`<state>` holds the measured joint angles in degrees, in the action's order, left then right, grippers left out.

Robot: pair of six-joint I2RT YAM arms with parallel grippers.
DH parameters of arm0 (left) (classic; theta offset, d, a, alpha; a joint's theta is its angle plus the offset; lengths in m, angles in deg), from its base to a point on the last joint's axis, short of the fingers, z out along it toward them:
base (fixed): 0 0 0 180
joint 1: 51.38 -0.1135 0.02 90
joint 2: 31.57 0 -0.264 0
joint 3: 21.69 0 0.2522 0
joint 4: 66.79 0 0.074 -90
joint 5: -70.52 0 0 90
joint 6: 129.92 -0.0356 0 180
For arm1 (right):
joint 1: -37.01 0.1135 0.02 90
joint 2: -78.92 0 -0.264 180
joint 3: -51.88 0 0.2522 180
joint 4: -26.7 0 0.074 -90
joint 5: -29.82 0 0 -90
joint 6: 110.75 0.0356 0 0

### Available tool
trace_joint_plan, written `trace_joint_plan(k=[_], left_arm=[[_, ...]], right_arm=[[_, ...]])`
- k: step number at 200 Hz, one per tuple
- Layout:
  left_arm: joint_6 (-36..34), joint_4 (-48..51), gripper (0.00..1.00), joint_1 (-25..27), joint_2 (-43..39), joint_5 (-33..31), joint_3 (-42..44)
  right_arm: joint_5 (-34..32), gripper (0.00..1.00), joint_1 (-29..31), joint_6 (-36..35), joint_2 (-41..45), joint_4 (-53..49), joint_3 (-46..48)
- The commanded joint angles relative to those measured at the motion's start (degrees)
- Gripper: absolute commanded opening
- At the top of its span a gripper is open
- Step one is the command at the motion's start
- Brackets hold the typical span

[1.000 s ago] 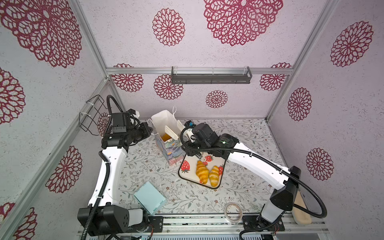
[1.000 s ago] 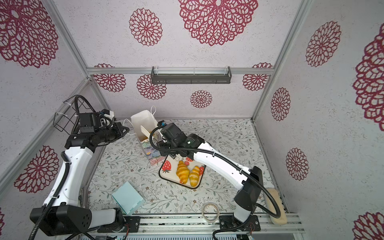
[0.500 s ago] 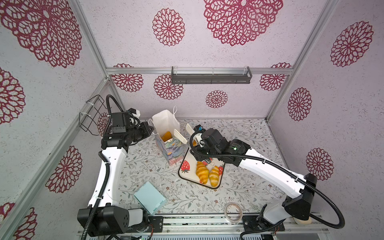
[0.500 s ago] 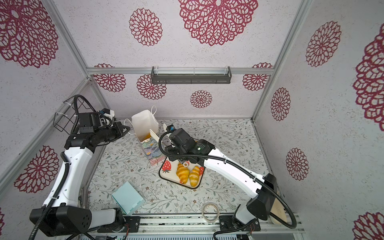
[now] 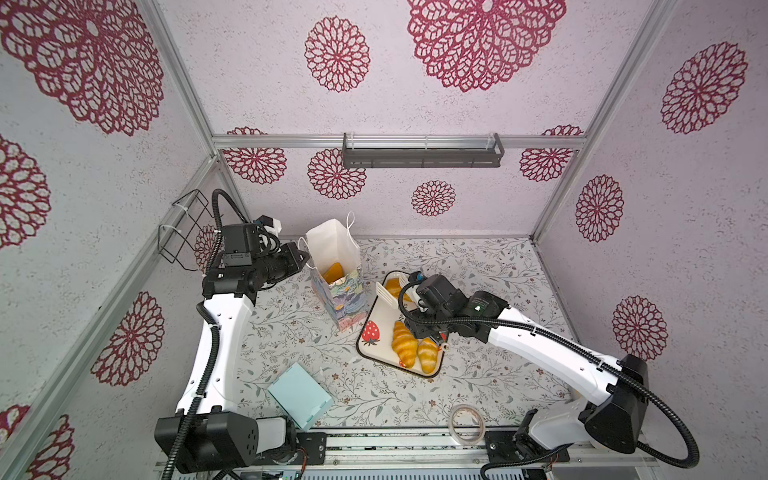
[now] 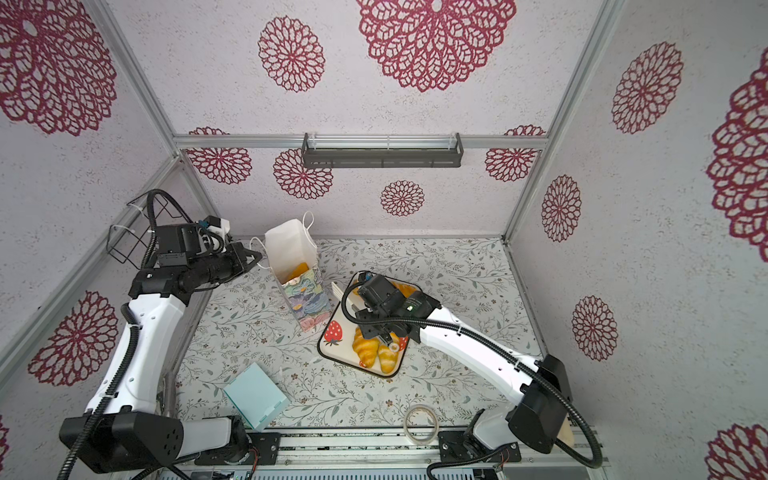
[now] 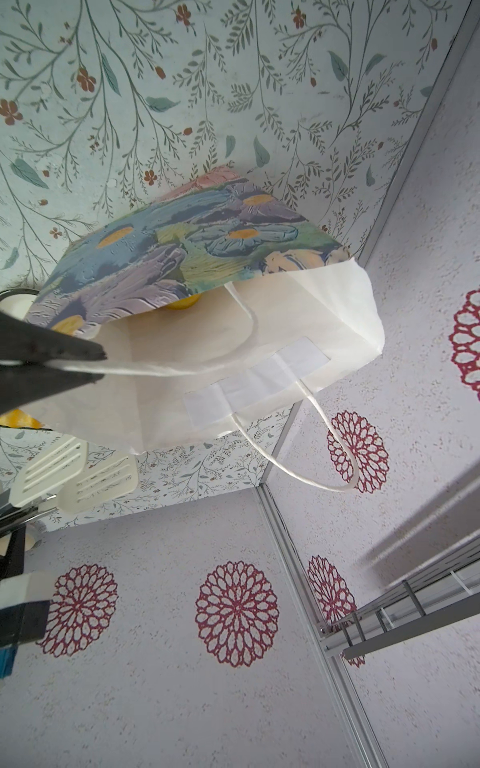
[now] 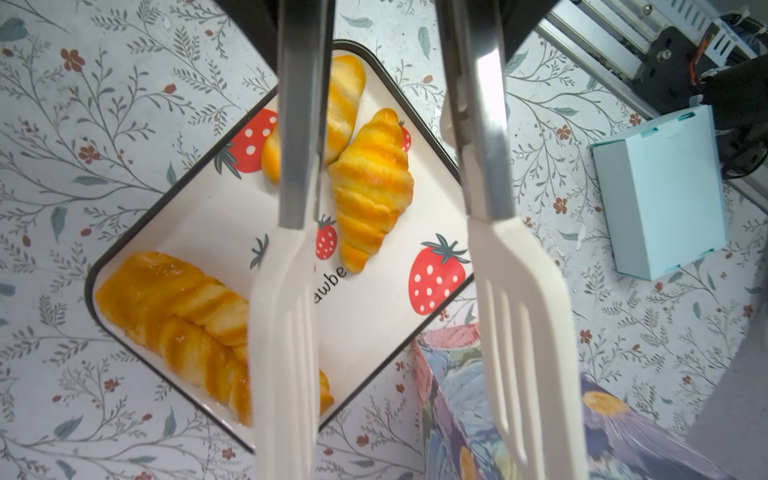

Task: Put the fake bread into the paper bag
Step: 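Open the right tongs and withdraw them from the bag over the tray, then lower the right tongs onto the tray and pinch another striped croissant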

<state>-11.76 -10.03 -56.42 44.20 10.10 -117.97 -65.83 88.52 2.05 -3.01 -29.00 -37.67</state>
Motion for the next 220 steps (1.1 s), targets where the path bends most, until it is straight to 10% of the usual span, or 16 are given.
trace_joint_plan(k=[1,220], left_arm=[[0.32,-1.64,0.0,-0.41,-0.75,1.21,0.17],[-0.4,-0.81,0.0,-0.41,-1.19,-1.54,0.43]], right_arm=[[0.59,0.55,-0.43,1.88,2.87,-0.76,0.82],[6.8,0.56,-0.01,2.8,0.48,-11.05,6.67]])
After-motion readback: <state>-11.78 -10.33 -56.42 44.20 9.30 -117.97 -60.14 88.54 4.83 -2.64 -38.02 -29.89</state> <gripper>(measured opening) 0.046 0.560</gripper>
